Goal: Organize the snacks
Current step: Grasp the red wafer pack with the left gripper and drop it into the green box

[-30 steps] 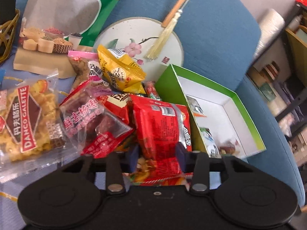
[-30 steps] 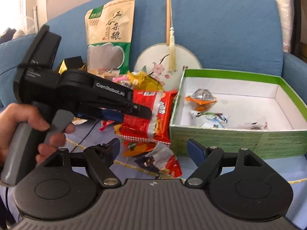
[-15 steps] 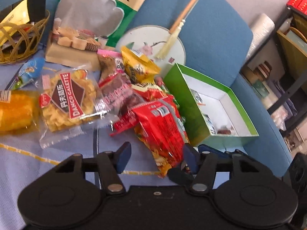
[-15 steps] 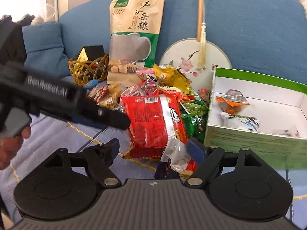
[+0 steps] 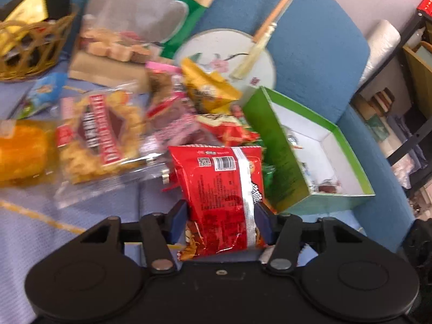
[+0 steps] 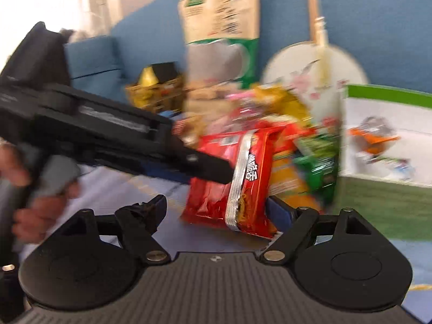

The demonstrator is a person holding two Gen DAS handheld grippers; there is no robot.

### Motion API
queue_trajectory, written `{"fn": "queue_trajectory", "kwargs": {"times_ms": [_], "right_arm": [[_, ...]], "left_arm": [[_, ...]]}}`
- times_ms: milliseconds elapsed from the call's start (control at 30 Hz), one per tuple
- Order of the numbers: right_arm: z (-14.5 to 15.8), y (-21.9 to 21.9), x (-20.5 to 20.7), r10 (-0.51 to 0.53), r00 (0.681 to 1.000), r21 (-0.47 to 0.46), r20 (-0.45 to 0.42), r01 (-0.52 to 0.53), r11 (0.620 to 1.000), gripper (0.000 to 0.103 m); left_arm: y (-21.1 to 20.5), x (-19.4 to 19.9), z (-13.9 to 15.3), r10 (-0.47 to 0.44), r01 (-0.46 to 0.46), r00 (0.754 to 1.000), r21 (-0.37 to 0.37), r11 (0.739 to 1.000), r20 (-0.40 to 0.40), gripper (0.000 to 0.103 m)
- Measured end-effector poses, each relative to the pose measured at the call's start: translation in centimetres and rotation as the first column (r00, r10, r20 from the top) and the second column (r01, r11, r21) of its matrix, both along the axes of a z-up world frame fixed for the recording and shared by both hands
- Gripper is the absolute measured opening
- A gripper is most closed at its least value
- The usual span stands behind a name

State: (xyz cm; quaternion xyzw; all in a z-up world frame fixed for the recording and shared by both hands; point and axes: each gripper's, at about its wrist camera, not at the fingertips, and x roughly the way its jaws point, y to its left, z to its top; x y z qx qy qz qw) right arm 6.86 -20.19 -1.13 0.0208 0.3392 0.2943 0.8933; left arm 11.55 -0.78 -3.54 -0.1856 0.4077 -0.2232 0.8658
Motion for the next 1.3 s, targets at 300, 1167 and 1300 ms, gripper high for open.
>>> {"fn": "queue_trajectory", "kwargs": {"times_ms": [300,1167,1300], "right_arm": [[-0.7,1.1,0.6,-0.050,0.998,-0.071,-0.037,0.047,0.996,0.103],[5.5,-9.1,1.6,-0.401,0.898,0.056,0.180,0.397,0.916,0.083],[4.2,-11.2,2.6,-0.482,0.864,0.039,0.143,0.482,0.875,0.080]], "left_arm": [[1.6,0.3,-1.2,0.028,-0.029,0.999,-0.041,0.999,-0.038,0.083],[-10.4,3.7,7.0,-0.158,0.178,0.959,-0.065,0.982,0.235,0.050],[-14.0,5.3,6.6,-0.213,0.232,0.948,-0.052,0.971,0.237,0.050]]}}
